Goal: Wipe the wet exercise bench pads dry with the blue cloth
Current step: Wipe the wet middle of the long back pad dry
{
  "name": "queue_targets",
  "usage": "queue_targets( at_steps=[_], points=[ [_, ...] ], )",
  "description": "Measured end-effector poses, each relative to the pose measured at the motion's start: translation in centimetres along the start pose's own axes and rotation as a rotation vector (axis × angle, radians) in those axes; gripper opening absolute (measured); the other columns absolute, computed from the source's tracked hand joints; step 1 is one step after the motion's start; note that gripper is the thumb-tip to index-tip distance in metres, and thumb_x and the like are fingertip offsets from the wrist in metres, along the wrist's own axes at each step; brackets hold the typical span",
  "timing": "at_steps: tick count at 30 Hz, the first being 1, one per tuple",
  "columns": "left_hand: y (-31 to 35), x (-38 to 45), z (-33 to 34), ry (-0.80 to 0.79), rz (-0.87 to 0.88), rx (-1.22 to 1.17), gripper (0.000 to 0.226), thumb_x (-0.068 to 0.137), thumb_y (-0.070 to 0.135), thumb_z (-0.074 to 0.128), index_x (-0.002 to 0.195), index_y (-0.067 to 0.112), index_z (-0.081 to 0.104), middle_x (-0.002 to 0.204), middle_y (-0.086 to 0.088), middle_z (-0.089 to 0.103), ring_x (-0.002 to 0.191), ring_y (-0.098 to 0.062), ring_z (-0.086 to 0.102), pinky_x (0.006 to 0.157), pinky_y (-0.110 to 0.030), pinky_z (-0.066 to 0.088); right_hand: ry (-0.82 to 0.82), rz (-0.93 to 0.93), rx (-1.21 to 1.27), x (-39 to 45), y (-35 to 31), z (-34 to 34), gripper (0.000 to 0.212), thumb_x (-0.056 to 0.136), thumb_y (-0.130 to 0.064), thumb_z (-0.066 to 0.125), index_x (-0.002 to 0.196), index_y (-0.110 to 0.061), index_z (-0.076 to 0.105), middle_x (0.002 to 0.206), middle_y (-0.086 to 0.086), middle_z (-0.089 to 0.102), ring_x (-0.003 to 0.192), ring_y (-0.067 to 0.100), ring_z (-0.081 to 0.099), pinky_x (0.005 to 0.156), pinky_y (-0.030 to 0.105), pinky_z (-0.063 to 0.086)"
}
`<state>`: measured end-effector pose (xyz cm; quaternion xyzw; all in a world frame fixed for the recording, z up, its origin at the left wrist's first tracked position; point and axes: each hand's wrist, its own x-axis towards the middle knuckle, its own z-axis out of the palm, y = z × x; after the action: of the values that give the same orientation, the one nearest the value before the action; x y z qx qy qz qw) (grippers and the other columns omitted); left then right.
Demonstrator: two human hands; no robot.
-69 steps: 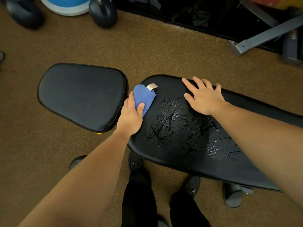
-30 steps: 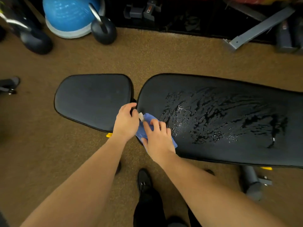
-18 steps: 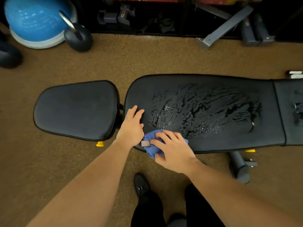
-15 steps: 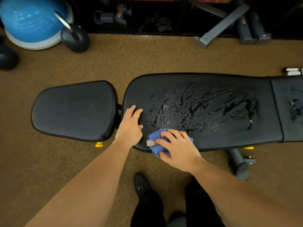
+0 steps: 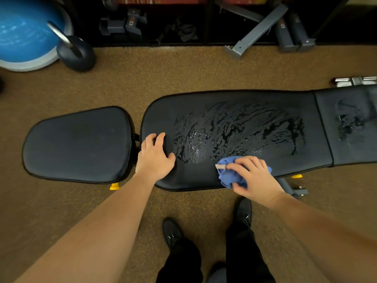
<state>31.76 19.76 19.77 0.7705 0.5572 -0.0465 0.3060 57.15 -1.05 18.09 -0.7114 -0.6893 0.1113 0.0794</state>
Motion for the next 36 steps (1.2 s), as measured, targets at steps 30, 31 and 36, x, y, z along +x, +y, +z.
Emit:
queue_targets(
  at_steps=[30, 31, 36],
  points=[
    [17.1, 0.1, 5.9, -0.127, 0.543, 0.325, 0.088, 0.088, 0.066, 0.051, 0.158, 0.039, 0.004, 0.166, 0.003, -0.004, 0.153, -0.027, -0.007, 0.121, -0.061, 0.001, 0.211, 0.331, 0.004, -5.8, 10.2, -3.1, 0.053, 0.083, 0.007, 0.061, 0.128, -0.021, 0.061, 0.131, 0.009, 0.056, 0.117, 0.036, 0.049, 0.096, 0.055, 0.044],
    [17.9, -0.3, 6.6, -0.146, 0.569, 0.344, 0.090, 0.088, 0.067, 0.051, 0.157, 0.040, 0.001, 0.166, 0.003, -0.007, 0.153, -0.027, -0.009, 0.120, -0.062, 0.000, 0.246, 0.382, 0.017, -5.9, 10.6, -3.5, 0.056, 0.079, 0.012, 0.062, 0.126, -0.020, 0.063, 0.130, 0.011, 0.057, 0.114, 0.038, 0.048, 0.094, 0.055, 0.045],
    [20.5, -1.0, 9.4, -0.164, 0.531, 0.403, 0.100, 0.086, 0.070, 0.054, 0.156, 0.039, -0.010, 0.165, 0.000, -0.019, 0.151, -0.031, -0.020, 0.118, -0.064, -0.008, 0.359, 0.570, 0.075, -7.0, 14.3, -6.2, 0.054, 0.081, 0.006, 0.058, 0.130, -0.018, 0.058, 0.134, 0.011, 0.051, 0.121, 0.037, 0.044, 0.099, 0.051, 0.038]
  ],
)
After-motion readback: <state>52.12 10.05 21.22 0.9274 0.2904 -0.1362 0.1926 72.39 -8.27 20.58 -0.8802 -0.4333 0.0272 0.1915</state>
